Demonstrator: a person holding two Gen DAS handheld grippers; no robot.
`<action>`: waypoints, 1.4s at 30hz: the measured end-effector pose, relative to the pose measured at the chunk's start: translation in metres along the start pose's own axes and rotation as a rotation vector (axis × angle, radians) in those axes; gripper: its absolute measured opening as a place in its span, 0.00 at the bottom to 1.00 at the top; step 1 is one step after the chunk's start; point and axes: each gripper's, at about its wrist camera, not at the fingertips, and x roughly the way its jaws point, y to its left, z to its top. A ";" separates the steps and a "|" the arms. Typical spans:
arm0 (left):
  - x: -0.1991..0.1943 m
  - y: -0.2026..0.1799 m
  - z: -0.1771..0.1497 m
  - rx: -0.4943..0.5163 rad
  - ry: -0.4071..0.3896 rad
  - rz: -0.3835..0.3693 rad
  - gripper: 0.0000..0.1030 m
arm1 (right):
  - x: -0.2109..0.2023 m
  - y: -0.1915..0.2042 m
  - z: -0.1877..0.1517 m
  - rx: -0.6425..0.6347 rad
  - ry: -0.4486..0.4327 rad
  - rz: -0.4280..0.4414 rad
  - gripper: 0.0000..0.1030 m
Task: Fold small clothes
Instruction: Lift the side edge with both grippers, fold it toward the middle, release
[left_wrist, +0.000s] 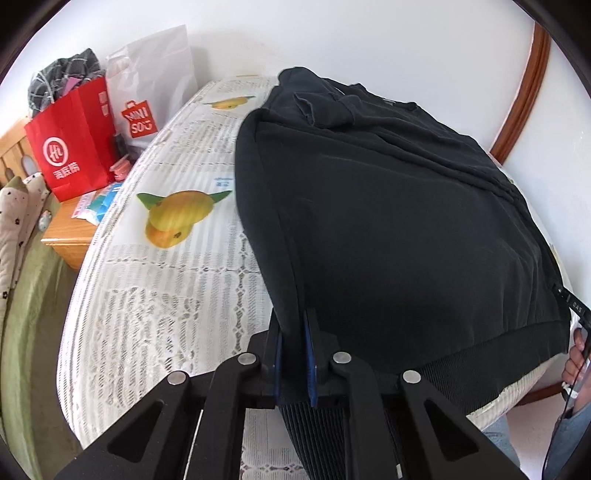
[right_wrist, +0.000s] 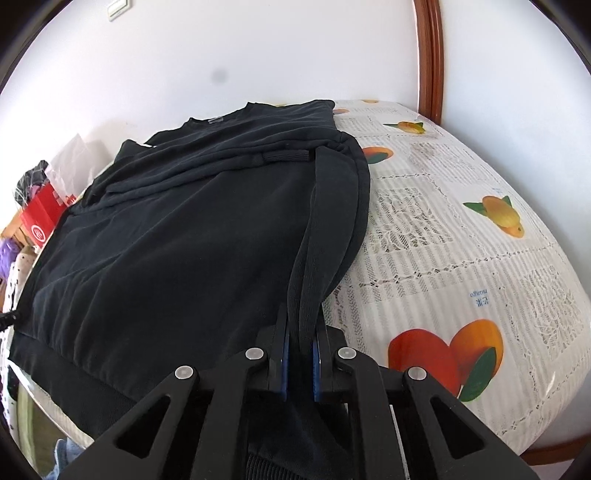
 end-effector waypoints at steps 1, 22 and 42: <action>-0.004 -0.001 0.000 0.008 -0.006 0.004 0.08 | -0.001 -0.001 -0.001 0.000 -0.003 -0.001 0.08; -0.087 -0.018 0.065 0.052 -0.226 -0.095 0.08 | -0.088 -0.012 0.048 0.118 -0.208 0.078 0.08; -0.019 -0.014 0.181 -0.006 -0.257 -0.097 0.08 | -0.029 0.012 0.181 0.069 -0.263 0.064 0.08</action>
